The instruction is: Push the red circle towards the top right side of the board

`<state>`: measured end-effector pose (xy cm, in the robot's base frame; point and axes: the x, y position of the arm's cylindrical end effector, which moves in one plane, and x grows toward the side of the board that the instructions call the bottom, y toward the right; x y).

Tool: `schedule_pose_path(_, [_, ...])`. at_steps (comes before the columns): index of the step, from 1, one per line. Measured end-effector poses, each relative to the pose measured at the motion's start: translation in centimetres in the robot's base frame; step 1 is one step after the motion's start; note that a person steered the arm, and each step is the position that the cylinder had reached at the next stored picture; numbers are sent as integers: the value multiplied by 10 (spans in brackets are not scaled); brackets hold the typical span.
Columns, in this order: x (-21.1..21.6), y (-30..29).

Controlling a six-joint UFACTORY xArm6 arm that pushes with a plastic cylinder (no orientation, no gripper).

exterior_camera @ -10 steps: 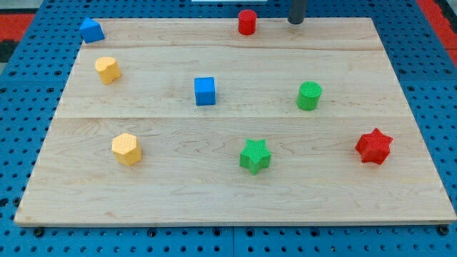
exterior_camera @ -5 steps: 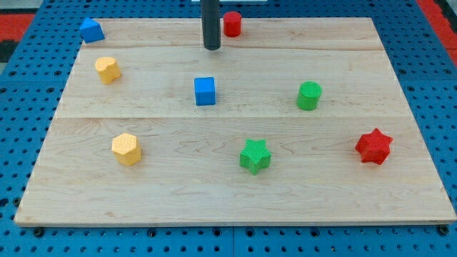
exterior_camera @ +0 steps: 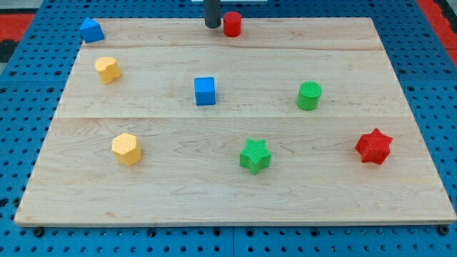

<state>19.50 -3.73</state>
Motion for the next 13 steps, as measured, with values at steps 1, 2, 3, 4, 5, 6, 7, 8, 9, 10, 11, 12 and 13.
schedule_pose_path(1, [-2,-2])
schedule_pose_path(2, [10,66])
schedule_pose_path(3, [42,127])
schedule_pose_path(4, [50,121])
schedule_pose_path(5, [79,116])
schedule_pose_path(6, [90,164])
schedule_pose_path(7, [69,190])
schedule_pose_path(8, [70,206])
schedule_pose_path(9, [74,207])
schedule_pose_path(10, [75,207])
schedule_pose_path(11, [75,207])
schedule_pose_path(12, [84,212])
schedule_pose_path(13, [111,210])
